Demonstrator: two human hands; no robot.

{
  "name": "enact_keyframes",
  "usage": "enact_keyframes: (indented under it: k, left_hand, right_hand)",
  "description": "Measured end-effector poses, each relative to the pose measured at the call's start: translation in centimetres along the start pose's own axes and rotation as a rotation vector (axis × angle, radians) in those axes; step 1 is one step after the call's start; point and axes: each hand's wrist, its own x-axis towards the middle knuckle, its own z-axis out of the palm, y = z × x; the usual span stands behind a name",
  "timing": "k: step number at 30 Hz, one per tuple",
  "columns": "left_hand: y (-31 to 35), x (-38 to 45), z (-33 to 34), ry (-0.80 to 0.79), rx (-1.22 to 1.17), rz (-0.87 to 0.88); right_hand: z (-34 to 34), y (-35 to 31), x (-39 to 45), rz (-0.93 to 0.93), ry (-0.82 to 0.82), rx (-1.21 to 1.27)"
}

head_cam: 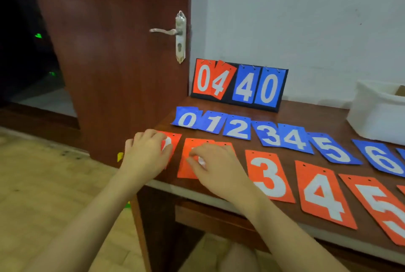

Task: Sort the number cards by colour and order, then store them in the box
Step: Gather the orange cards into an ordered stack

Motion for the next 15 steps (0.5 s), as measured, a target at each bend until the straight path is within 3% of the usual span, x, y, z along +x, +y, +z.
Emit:
enact_keyframes:
  k: [3,7,10,15]
  left_hand:
    - [-2.9,0.5,-0.1,-0.097,0.068,-0.194]
    - [-4.3,0.4,0.7,-0.174,-0.155,-0.22]
    - [-5.5,0.1,0.3,-0.126,-0.347,-0.228]
    - [-6.6,-0.7,-0.2,-0.113,-0.421,-0.221]
  right_hand:
    - [1.7,-2.2,0.8,-0.086,-0.136,0.055]
    - [3.3,-3.4,1.3,-0.128,-0.259,-0.032]
    - [3.7,-4.1,1.8,-0.2,-0.232,-0.079]
    - [3.3,-3.2,1.0,-0.232,-0.141,0.018]
